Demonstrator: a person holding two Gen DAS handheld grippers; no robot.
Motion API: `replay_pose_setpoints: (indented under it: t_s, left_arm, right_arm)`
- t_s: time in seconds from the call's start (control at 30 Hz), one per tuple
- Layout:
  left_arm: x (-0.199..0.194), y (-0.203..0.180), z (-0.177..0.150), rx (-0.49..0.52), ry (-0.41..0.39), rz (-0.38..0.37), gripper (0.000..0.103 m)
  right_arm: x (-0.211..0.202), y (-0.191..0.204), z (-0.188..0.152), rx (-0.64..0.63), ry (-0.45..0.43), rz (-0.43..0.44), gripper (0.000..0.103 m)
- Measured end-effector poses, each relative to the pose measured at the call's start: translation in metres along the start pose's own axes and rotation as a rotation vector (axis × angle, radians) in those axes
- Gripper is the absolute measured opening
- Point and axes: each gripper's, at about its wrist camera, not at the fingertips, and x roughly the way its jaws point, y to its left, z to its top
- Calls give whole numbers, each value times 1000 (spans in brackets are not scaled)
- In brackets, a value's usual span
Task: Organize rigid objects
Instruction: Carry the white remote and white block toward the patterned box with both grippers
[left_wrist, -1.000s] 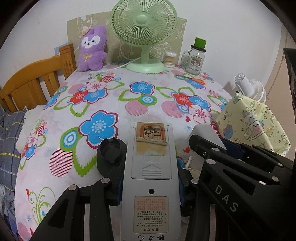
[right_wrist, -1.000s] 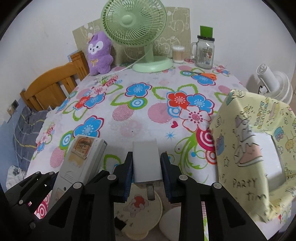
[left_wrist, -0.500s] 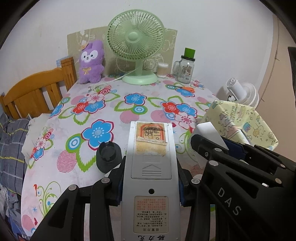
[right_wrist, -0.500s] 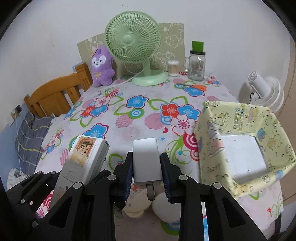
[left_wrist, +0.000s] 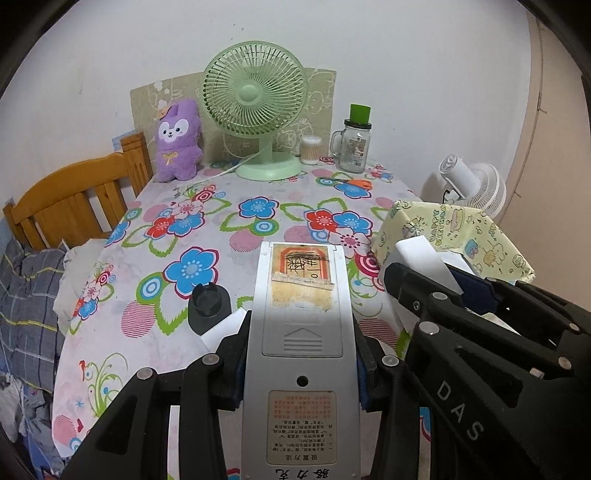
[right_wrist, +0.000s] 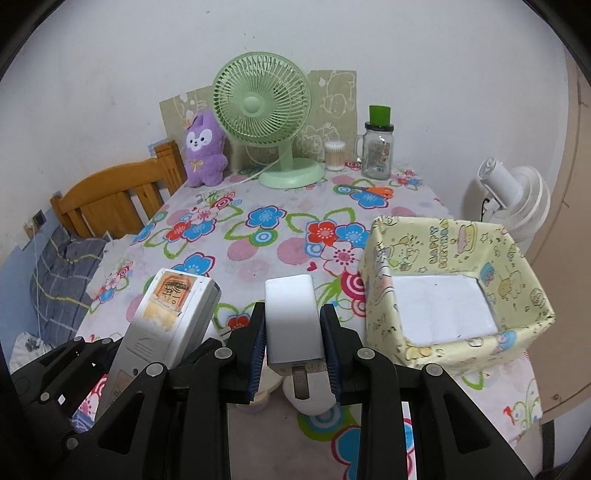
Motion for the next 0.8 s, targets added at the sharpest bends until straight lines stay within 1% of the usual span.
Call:
replay_pose_setpoints:
  t_s: [0.3,0.43,0.8]
  left_arm:
    - [-18,-10,4,19,-22,23,45]
    - [-19,-15,5,29,-11,23,45]
    - [-21,-35,14,51,-24,0,45]
  right_arm:
    - [-21,-2,3,-11,-22,-1,32]
    - [-26,-6,3,-17,-25,-17,32]
    - [-36,-28,9,-2,-42,-43,32]
